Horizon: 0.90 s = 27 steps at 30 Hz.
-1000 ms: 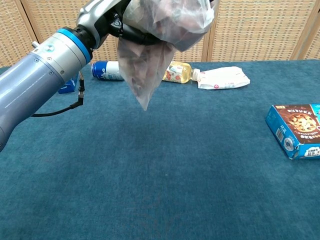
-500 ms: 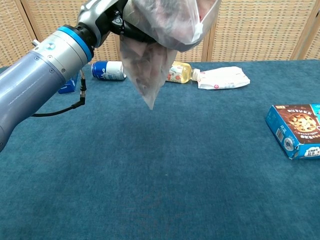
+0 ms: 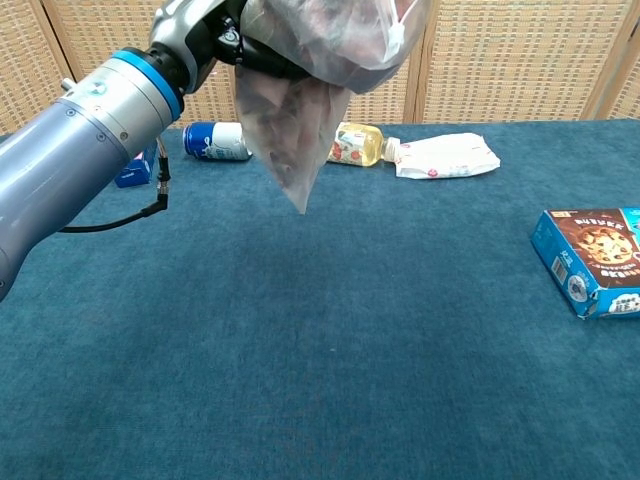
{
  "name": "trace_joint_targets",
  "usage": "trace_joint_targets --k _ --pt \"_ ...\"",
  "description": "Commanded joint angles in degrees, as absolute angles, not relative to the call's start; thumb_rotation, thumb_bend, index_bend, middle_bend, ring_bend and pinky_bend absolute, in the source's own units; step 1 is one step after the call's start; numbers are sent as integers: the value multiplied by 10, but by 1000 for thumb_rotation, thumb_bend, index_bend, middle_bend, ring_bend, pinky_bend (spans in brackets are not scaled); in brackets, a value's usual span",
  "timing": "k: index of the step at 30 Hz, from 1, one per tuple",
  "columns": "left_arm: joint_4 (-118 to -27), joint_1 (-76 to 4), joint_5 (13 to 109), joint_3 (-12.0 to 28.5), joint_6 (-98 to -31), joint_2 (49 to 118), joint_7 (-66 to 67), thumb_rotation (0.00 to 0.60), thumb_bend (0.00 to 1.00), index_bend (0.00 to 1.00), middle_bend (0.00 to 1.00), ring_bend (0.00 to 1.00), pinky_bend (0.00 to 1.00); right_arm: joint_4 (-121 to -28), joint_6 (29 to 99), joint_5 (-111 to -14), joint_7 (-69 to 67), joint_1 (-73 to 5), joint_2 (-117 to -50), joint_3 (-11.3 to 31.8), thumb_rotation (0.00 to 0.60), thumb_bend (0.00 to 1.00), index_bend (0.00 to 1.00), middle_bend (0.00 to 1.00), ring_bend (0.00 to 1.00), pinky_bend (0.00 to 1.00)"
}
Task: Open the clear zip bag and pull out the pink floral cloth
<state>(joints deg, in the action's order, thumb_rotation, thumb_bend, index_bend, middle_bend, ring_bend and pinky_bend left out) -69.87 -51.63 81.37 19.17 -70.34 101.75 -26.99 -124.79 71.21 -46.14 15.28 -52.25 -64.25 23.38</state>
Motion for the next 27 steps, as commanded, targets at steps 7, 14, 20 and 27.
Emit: trace_joint_targets --k 7,14,20,27 --pt "-707 -517 808 195 -698 1015 -265 600 392 712 571 547 675 -1244 706 -465 158 -525 -647 237 600 315 587 358 278 229" --pt "-712 -517 807 196 -697 1013 -261 600 391 712 571 547 675 -1239 701 -454 166 -529 -651 239 600 501 672 446 345 229" --pt "-713 -517 806 198 -697 1011 -261 600 392 713 571 547 675 -1238 700 -458 167 -528 -653 240 600 622 729 483 375 229" --pt "-713 -515 805 196 -694 1010 -260 600 392 712 571 547 675 -1238 708 -468 167 -524 -654 244 600 675 743 494 386 229"
